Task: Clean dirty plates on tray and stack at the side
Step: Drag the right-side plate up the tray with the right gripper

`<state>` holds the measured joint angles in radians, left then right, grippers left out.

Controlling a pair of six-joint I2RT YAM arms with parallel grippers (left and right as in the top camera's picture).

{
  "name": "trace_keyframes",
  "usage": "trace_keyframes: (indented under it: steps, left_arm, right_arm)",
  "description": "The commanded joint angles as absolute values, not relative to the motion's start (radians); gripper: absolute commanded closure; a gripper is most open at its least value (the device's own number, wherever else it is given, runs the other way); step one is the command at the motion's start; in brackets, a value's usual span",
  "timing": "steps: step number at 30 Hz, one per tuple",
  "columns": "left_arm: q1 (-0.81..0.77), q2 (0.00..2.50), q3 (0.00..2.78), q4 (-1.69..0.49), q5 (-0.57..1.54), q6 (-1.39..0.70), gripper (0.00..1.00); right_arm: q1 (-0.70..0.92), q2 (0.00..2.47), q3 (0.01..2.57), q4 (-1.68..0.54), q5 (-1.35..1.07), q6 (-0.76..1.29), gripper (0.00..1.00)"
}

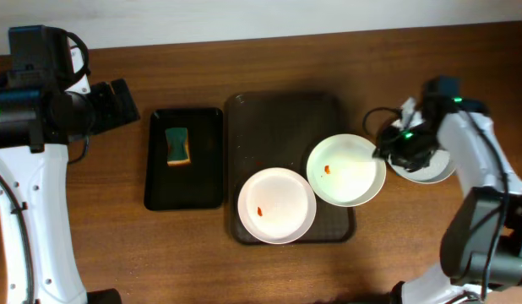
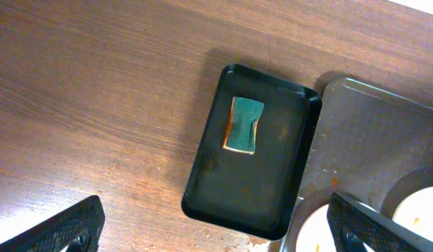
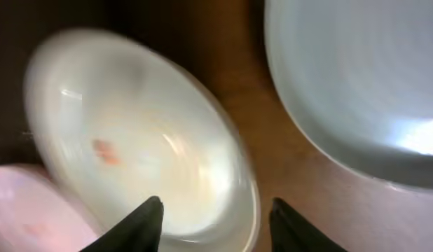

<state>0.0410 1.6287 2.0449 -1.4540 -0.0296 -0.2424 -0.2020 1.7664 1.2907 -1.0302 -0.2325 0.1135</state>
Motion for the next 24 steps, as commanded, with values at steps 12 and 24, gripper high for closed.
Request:
trace_keyframes:
  steps: [12,24]
  left_arm:
    - [0.047,1.615,2.044,-1.449,-0.028,-0.234,0.0]
    - [0.046,1.615,2.044,-1.451,-0.013,-0.234,0.0]
  right_arm:
    - [-0.063,1.761,1.214,-0.67,-0.16,0.297,0.96]
    - [0.148,1.858,1.219,-0.411,-0.173,0.342,0.71]
